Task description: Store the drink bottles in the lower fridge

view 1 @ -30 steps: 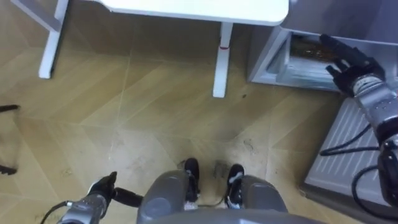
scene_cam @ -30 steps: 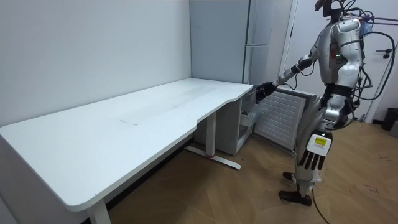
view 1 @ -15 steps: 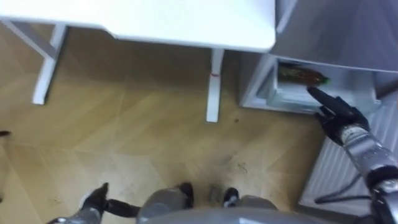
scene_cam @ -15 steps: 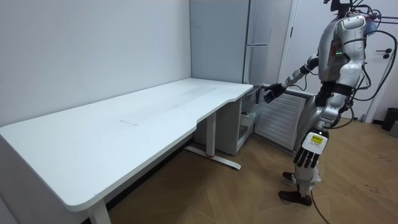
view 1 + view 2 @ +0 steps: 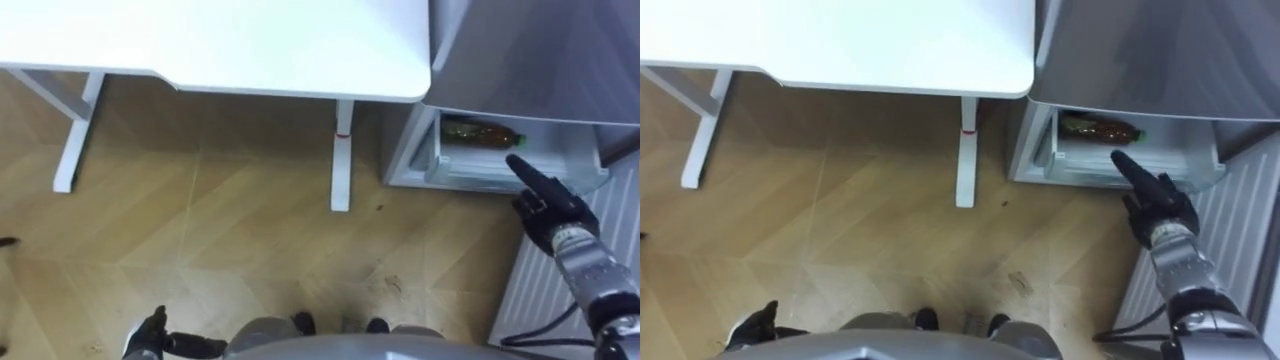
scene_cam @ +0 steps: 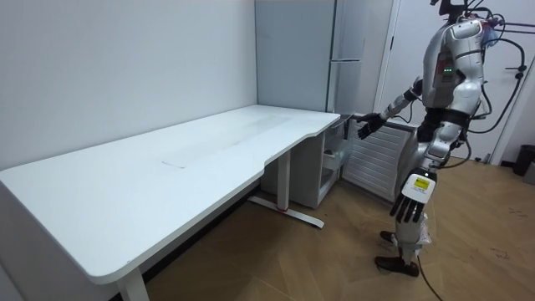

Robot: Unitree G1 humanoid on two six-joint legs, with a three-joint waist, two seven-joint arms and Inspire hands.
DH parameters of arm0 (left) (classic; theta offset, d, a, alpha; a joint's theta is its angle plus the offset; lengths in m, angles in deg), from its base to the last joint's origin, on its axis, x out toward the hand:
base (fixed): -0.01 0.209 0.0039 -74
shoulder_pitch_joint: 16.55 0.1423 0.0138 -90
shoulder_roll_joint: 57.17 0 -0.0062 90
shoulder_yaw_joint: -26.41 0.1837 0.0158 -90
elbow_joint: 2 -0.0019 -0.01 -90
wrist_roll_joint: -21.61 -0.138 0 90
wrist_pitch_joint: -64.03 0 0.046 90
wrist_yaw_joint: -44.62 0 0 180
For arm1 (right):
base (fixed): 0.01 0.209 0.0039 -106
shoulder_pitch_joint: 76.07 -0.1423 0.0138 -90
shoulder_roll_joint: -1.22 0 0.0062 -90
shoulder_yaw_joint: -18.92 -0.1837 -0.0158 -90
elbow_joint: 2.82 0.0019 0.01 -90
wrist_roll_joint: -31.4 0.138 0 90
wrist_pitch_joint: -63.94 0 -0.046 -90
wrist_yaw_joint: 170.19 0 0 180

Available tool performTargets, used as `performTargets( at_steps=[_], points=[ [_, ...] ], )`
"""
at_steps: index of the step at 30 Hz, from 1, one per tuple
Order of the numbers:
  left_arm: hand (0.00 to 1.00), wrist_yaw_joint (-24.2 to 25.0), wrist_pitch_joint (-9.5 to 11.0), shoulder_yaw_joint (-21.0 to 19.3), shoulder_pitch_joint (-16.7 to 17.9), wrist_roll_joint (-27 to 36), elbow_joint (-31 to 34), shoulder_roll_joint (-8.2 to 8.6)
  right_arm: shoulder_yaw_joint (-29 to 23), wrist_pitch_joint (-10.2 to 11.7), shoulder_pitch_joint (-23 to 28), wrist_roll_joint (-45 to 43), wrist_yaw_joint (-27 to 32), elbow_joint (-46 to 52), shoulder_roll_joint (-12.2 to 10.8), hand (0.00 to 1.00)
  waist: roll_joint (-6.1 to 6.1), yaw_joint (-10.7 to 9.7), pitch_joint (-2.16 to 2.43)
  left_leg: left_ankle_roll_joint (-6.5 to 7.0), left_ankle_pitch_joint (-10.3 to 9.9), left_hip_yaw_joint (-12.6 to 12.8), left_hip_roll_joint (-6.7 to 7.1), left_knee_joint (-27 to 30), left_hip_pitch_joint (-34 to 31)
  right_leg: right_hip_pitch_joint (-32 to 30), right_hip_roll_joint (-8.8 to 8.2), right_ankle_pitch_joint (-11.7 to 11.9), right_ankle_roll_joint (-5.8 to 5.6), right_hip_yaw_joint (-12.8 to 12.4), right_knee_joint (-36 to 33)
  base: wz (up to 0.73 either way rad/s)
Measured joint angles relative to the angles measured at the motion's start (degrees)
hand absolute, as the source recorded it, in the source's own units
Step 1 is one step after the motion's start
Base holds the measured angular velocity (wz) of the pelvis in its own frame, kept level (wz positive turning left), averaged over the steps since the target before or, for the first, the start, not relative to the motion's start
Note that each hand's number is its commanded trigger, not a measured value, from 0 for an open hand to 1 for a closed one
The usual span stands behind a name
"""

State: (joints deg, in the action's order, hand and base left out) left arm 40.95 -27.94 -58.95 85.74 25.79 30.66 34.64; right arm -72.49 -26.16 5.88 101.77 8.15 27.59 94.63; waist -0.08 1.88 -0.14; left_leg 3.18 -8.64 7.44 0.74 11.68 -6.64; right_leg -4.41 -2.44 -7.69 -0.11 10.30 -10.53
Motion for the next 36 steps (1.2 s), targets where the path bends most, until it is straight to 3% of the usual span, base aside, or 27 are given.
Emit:
performTargets(
  at_steps=[9, 15, 21, 26, 30, 36],
  points=[
    [0.00, -0.8, -0.2, 0.0, 0.2, -2.7, 0.0, 0.38, -0.1, 0.2, 0.1, 3.1, 2.3, 0.6, -1.1, 0.00, 0.27, -0.3, -0.38, -0.13, -0.1, -0.1, 0.14, -1.0, 2.8, 2.3, -0.06, -0.8, -0.14, -0.1, 0.2, 0.00],
    [0.00, -2.3, -0.3, -0.4, 0.7, -2.7, 0.0, 1.38, -1.7, 0.2, 1.1, 3.3, 2.3, -0.6, -3.2, 0.00, 0.53, -0.9, -0.47, -0.50, -0.7, -0.3, 0.14, -1.3, 5.7, 5.6, 0.19, -1.2, -0.11, 0.1, 1.2, 0.01],
    [0.00, -2.3, -0.7, -3.2, 2.0, -7.8, 0.8, 2.83, -4.5, 0.1, 6.4, 4.6, 2.2, -0.5, -5.3, 0.00, 0.52, -1.7, -0.21, -0.95, -1.6, -0.2, 0.08, -1.2, 7.9, 7.8, 0.61, -1.6, 0.11, -0.1, 1.9, -0.02],
    [0.00, -2.5, -0.5, -6.7, 2.6, -8.3, 1.4, 3.45, -5.5, 0.5, 11.0, 5.9, 1.2, -2.3, -7.8, 0.00, 0.71, -1.8, 0.01, -1.34, -3.0, -0.2, -0.27, -0.1, 9.4, 9.6, 1.02, -2.5, 0.28, -0.4, 1.7, -0.02],
    [0.00, -3.3, -0.3, -6.7, 2.6, -8.3, 1.1, 3.52, -5.5, 0.5, 12.9, 5.9, 1.2, -3.5, -9.9, 0.00, 0.84, -2.1, -0.11, -1.37, -3.1, -0.2, -0.33, 0.0, 9.3, 9.6, 1.07, -2.5, 0.30, -0.4, 1.7, 0.00],
    [0.00, -3.3, -0.2, -6.7, 2.2, -8.3, 0.7, 3.64, -5.5, 0.5, 12.7, 5.7, 0.1, -5.0, -10.3, 0.00, 1.27, -3.2, -0.32, -1.35, -3.1, -0.9, -0.30, 0.0, 9.8, 10.7, 1.04, -2.5, 0.30, -0.4, 1.6, 0.03]
  ],
)
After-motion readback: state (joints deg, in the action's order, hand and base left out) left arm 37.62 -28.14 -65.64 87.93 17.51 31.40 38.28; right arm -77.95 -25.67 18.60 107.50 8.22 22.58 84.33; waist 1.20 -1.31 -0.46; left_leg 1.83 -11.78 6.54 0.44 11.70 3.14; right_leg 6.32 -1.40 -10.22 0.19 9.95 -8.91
